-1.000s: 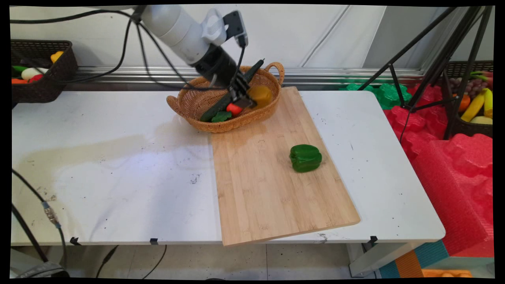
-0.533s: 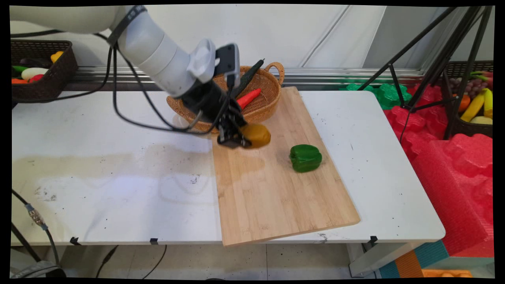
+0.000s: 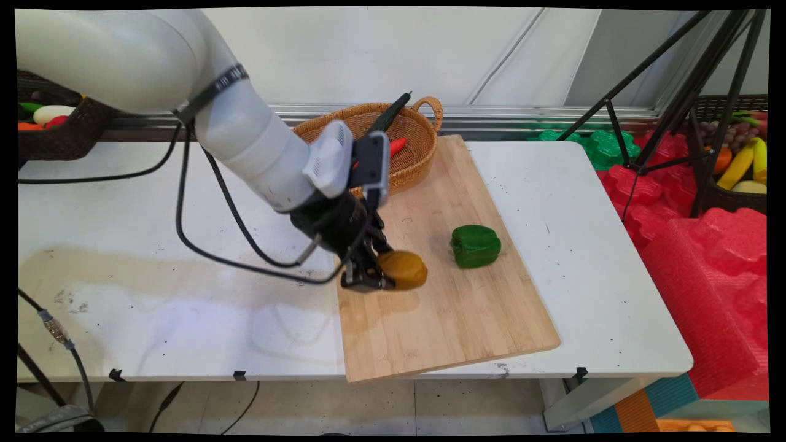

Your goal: Place the picked object on the cutting board

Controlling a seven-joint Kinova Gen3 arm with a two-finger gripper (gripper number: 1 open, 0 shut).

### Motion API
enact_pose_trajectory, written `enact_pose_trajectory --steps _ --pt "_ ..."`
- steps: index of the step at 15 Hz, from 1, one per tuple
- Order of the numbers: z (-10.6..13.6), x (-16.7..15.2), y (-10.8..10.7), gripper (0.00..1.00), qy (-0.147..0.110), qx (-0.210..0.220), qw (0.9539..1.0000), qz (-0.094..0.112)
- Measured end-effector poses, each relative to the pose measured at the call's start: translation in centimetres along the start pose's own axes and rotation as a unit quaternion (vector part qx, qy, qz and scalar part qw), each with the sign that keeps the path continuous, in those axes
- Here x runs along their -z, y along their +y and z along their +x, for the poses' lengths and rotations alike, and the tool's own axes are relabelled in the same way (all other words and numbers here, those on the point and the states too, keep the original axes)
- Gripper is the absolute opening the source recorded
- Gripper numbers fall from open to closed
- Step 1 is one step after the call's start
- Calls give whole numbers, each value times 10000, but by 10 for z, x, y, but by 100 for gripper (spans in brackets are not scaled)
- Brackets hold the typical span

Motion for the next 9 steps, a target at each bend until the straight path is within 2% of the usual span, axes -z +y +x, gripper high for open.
enact_pose_trajectory --steps 4,9 --pt "7 -29 10 0 -144 -49 9998 -84" --pt "12 -67 11 0 -318 -104 9994 -125"
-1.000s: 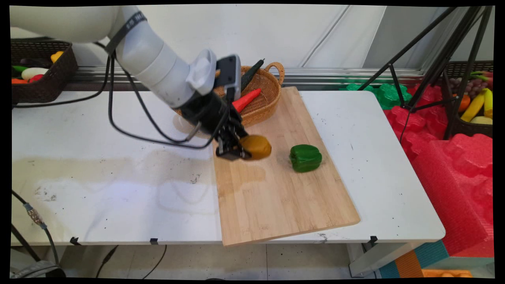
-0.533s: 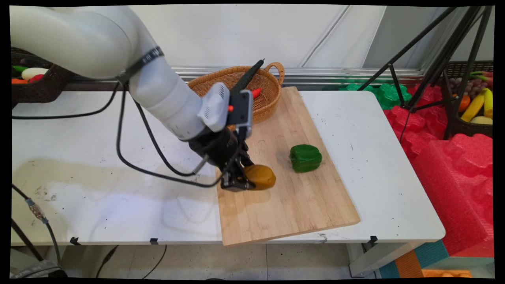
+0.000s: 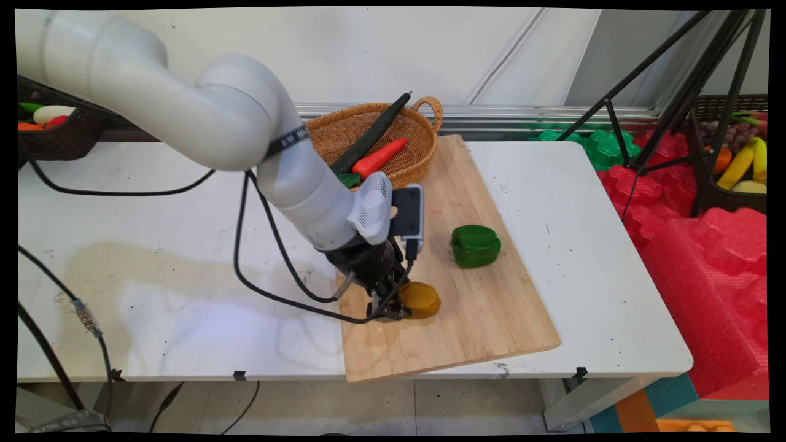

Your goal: Place the picked object on the cutting board

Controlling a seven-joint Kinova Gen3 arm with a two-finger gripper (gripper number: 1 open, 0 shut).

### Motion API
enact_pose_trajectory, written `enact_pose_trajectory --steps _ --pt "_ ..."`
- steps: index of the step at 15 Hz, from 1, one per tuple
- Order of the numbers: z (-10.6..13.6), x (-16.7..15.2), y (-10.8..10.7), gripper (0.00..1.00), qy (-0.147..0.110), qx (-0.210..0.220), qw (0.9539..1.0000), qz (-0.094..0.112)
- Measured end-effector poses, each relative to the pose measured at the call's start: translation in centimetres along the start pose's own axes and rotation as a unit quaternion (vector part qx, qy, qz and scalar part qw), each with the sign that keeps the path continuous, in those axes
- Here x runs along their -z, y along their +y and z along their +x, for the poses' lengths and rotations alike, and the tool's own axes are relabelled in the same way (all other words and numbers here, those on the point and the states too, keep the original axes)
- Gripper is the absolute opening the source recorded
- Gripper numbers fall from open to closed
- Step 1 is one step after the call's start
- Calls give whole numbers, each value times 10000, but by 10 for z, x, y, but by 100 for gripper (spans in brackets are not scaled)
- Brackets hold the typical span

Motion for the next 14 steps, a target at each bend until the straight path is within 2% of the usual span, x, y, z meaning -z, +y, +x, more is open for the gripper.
enact_pose_trajectory --steps 10,11,14 --pt "4 -36 -2 0 -151 -39 9999 -43" --pt "5 -38 -3 100 -152 -42 9999 -40" --pt "6 -38 -3 100 -138 -52 9999 -25"
